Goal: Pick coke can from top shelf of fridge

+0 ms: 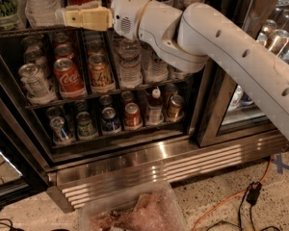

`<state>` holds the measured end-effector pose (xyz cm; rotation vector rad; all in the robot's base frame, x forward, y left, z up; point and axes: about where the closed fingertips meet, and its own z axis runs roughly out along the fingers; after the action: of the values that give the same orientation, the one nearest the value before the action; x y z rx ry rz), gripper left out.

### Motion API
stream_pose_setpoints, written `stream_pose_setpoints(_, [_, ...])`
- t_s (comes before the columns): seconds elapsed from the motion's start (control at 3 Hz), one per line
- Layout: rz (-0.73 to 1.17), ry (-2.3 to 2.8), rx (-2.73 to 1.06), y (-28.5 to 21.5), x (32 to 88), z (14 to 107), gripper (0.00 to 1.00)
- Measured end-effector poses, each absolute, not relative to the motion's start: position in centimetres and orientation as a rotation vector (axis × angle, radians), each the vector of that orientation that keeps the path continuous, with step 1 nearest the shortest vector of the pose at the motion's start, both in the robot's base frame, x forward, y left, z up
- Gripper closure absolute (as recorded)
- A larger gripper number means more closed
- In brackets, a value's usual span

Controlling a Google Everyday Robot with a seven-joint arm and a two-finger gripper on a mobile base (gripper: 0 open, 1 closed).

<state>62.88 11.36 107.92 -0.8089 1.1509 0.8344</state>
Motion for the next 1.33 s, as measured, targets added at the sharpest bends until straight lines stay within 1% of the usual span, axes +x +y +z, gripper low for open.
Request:
stream_pose_setpoints(0.33, [0.808,1.170,-0.803,12.3,63.4,108.0,0.00])
stream_pose_setpoints(1.0, [0.891,1.202,-0.828,16.0,63.4,105.8,0.00])
stream_pose_setpoints(1.33, [0.897,1.204,-0.835,16.3,63.4,105.9,0.00])
